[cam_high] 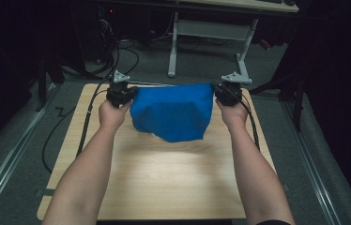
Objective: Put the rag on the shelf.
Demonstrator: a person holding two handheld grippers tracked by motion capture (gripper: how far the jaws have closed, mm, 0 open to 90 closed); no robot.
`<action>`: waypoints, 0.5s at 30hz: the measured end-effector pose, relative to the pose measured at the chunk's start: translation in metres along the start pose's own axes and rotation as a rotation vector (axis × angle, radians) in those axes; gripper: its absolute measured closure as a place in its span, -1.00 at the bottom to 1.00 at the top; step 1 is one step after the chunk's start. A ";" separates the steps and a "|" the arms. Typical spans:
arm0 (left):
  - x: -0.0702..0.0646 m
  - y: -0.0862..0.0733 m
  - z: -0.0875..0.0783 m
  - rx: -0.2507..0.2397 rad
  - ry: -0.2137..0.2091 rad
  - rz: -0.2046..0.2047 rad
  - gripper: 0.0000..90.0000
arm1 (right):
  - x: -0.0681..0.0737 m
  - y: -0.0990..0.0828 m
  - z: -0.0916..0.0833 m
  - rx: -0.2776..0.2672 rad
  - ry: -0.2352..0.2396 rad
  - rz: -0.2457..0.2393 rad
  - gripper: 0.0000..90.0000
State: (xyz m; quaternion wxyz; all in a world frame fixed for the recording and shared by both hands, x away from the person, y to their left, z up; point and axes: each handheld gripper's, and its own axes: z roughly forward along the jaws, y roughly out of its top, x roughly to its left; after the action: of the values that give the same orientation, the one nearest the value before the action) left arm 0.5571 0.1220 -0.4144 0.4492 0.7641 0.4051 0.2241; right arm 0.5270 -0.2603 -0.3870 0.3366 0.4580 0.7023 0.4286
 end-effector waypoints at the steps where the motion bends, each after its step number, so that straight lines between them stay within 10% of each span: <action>1: 0.000 -0.005 0.002 0.011 -0.008 0.000 0.95 | 0.001 -0.004 0.003 0.011 0.002 0.004 0.97; 15: -0.007 -0.045 0.019 0.073 -0.082 -0.046 0.95 | 0.012 -0.060 0.018 0.092 0.062 0.059 0.97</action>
State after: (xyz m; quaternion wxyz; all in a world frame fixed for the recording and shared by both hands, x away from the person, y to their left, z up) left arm 0.5477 0.1192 -0.4630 0.4421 0.7791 0.4118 0.1674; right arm 0.5172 -0.2570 -0.4496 0.2806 0.4801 0.7174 0.4197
